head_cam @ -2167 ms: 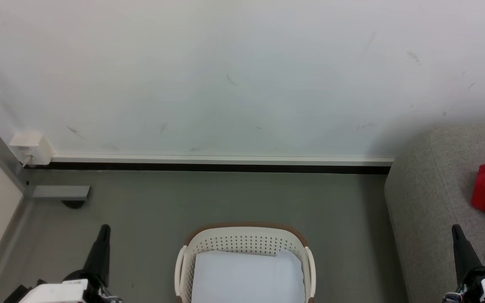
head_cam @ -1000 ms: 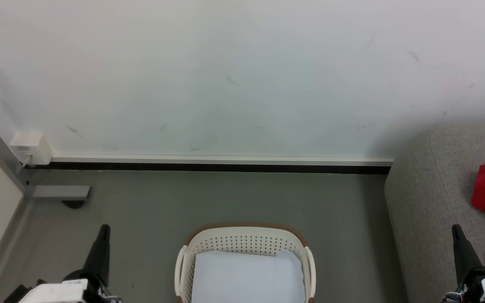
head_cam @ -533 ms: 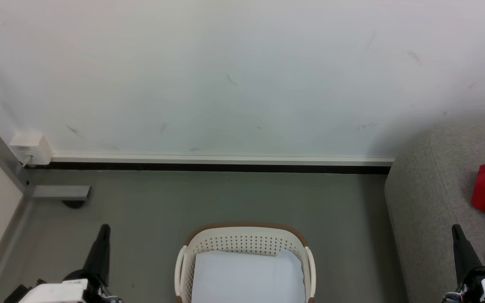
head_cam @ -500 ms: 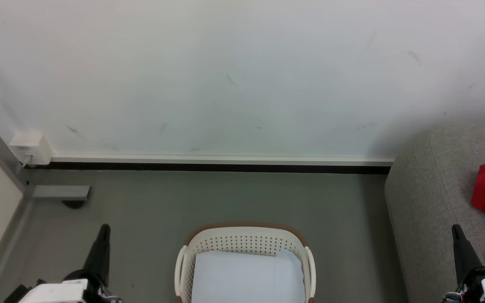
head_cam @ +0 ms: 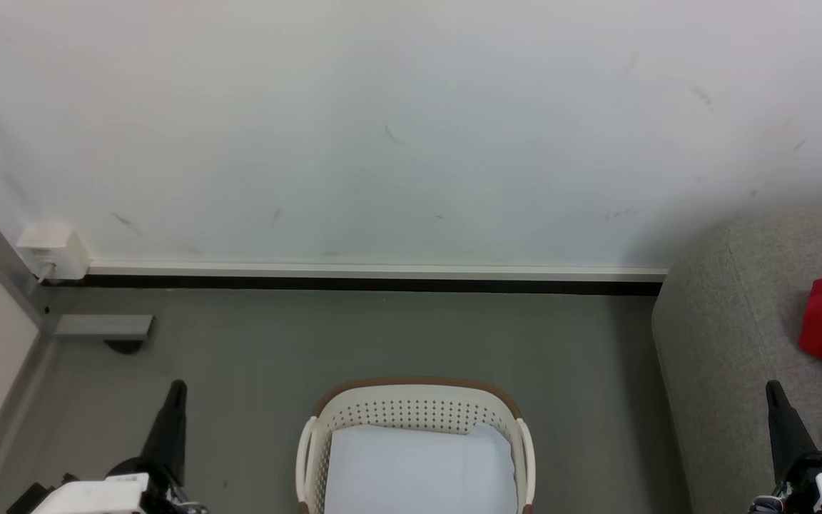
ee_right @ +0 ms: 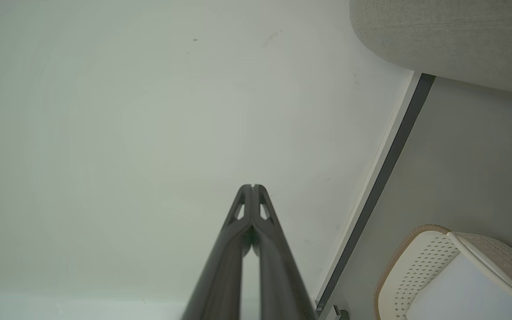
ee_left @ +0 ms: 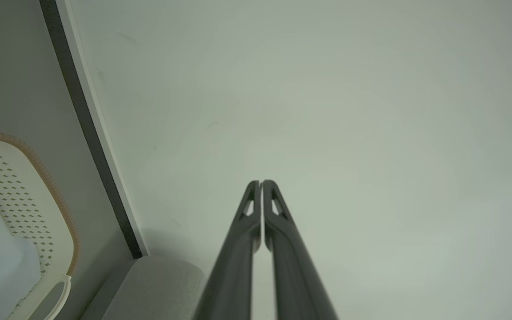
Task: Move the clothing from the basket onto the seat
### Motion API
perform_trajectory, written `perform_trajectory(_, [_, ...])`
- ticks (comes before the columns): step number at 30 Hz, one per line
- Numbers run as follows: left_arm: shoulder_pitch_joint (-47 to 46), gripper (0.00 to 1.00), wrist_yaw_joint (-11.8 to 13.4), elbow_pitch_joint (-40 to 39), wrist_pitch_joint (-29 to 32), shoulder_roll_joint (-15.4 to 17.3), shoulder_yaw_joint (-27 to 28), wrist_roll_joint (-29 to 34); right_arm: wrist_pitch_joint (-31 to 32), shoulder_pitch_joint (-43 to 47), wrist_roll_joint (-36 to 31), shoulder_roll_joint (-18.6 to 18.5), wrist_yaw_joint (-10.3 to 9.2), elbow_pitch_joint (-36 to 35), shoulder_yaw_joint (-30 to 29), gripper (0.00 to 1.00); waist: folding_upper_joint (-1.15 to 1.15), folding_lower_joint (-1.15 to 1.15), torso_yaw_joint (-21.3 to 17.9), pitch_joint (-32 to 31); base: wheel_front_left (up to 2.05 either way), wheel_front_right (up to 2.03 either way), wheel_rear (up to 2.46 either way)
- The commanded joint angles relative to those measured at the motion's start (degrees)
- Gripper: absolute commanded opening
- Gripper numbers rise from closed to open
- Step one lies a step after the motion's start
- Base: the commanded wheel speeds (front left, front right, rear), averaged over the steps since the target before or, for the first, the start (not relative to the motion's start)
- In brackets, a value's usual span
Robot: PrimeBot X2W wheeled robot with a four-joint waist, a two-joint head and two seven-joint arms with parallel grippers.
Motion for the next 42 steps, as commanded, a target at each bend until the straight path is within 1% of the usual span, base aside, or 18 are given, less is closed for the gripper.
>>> perform_trajectory(1, [-0.39, 0.0, -0.25, -0.23, 0.25, 0.38, 0.1, -0.81, 0.23, -0.71, 0.03, 0.06, -0.12, -0.33, -0.27, 0.0, 0.0, 0.0, 0.0, 0.0, 0.0, 0.0, 0.0])
perform_trajectory(42, [-0.39, 0.0, -0.25, -0.23, 0.24, 0.38, 0.09, -0.81, 0.24, -0.71, 0.01, 0.06, -0.12, -0.33, -0.27, 0.0, 0.0, 0.0, 0.0, 0.0, 0.0, 0.0, 0.0])
